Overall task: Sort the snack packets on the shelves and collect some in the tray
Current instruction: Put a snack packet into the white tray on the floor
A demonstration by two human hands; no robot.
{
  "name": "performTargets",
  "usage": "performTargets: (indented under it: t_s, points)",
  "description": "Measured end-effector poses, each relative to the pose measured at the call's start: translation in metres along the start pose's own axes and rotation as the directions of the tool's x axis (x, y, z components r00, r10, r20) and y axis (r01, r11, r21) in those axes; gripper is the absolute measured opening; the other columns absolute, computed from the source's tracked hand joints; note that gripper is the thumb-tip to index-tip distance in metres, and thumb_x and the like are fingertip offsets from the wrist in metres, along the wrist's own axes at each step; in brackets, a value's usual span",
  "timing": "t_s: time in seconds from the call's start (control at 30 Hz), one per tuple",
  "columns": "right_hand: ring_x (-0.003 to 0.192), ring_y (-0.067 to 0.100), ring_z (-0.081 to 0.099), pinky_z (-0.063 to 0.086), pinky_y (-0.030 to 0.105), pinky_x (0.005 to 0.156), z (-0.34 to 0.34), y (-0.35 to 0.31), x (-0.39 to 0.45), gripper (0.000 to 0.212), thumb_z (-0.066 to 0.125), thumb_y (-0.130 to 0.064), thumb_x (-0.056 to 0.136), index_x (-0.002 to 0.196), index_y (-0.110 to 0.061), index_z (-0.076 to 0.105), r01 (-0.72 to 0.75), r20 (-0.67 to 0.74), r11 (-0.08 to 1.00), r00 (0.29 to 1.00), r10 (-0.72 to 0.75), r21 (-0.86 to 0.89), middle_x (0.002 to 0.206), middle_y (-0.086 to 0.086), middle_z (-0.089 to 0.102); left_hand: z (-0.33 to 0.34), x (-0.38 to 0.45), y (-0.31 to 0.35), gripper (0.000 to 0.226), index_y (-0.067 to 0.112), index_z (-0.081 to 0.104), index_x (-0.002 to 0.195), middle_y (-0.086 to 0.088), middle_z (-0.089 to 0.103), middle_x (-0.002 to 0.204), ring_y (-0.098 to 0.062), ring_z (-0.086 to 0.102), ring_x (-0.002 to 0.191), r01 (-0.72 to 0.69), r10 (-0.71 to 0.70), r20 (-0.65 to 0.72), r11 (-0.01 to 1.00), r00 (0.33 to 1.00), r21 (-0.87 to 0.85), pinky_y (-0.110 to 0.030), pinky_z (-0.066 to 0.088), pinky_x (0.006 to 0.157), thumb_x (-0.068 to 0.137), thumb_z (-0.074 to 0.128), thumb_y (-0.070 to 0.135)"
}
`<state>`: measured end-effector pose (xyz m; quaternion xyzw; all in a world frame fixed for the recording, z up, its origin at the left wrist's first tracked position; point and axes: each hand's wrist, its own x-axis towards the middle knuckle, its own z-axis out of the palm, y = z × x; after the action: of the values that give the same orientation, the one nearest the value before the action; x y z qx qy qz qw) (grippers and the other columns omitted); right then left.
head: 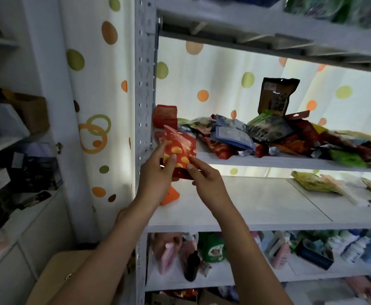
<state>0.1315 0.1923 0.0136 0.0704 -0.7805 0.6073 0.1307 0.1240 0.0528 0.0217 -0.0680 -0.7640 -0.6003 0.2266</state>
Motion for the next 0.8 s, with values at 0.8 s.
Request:
performTargets:
  t_s: [0.8]
  points:
    - [0.112,0.031,0.055,0.048,0.034,0.079,-0.094,0.030,0.135,0.034,0.060,-0.006,0.087,0.119,-0.014,0.066,0.165,0.079,0.417,0.973,-0.216,-0.894,0.117,0.010,0.062,0.089,0.127,0.008,0.033,0.011,0.058,0.123,-0.012,0.070,0.082,-0.019,0.068,0.055,0.104,-0.189,0.243,0.940,0.951,0.324,-0.027,0.057,0.049,0.094,0.062,0.026]
